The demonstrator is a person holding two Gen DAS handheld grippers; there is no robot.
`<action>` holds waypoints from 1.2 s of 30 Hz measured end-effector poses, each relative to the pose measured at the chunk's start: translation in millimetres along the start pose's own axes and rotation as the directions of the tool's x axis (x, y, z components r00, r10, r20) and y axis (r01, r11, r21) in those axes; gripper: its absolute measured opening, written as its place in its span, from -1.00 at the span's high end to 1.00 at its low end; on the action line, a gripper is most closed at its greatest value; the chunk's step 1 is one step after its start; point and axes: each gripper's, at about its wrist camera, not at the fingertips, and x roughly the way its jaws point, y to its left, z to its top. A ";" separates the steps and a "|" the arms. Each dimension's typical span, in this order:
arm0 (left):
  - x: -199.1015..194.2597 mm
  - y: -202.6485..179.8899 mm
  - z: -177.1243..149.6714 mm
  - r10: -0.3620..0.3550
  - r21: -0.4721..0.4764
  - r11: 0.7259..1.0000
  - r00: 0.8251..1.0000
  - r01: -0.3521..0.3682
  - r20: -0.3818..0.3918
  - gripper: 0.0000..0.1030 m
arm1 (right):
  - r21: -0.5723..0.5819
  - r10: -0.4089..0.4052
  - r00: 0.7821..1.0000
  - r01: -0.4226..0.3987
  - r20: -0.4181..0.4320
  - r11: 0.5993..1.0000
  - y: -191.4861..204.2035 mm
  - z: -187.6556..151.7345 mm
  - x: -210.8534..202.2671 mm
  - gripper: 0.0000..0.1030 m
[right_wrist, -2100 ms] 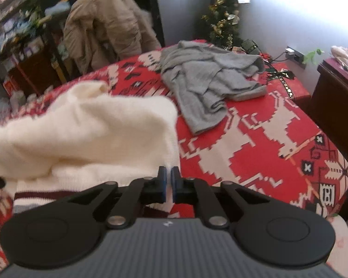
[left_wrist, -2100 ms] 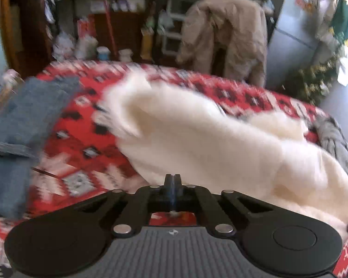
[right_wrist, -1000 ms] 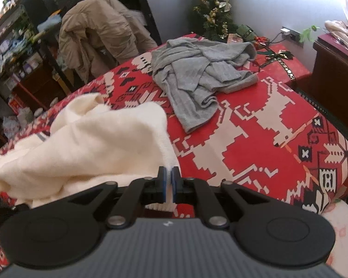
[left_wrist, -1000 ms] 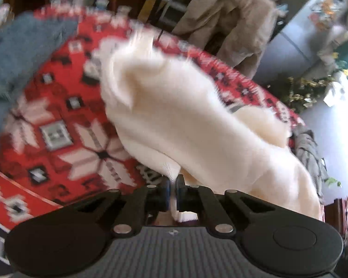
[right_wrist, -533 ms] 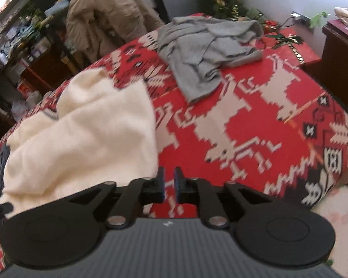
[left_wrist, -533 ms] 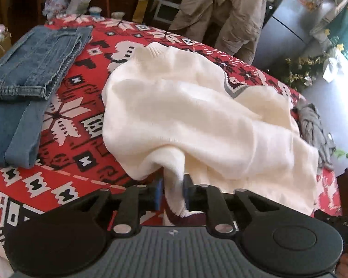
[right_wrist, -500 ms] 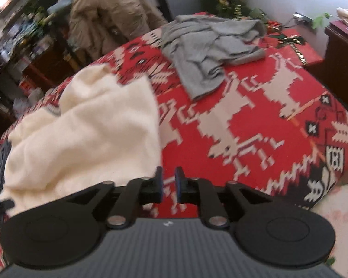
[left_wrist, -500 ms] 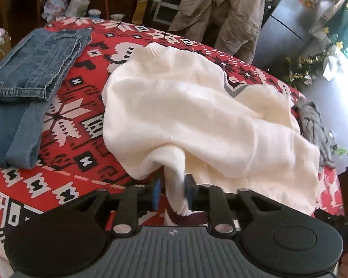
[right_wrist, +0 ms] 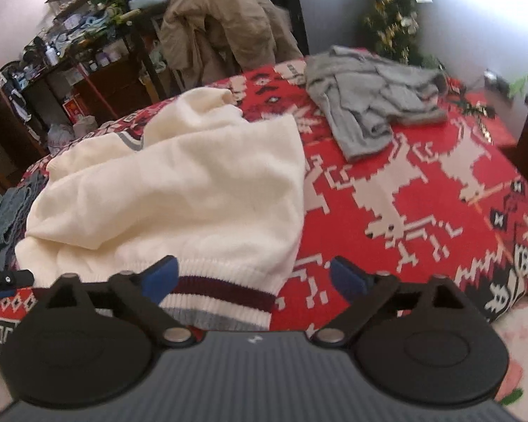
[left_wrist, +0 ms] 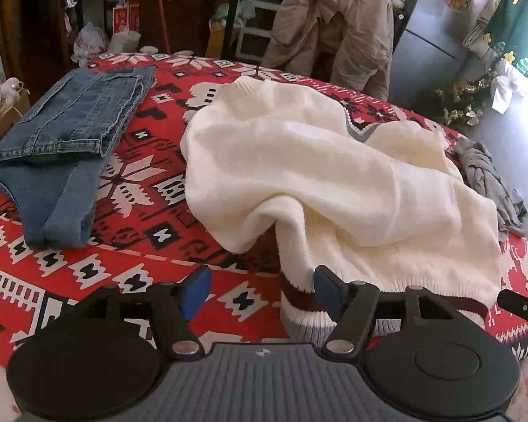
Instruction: Fold clothes
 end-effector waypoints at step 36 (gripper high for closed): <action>11.6 16.8 -27.8 -0.178 -0.110 0.975 0.976 0.192 0.125 -0.57 | 0.112 0.112 0.989 -0.123 0.097 0.986 -25.1 -25.8 29.8 -0.50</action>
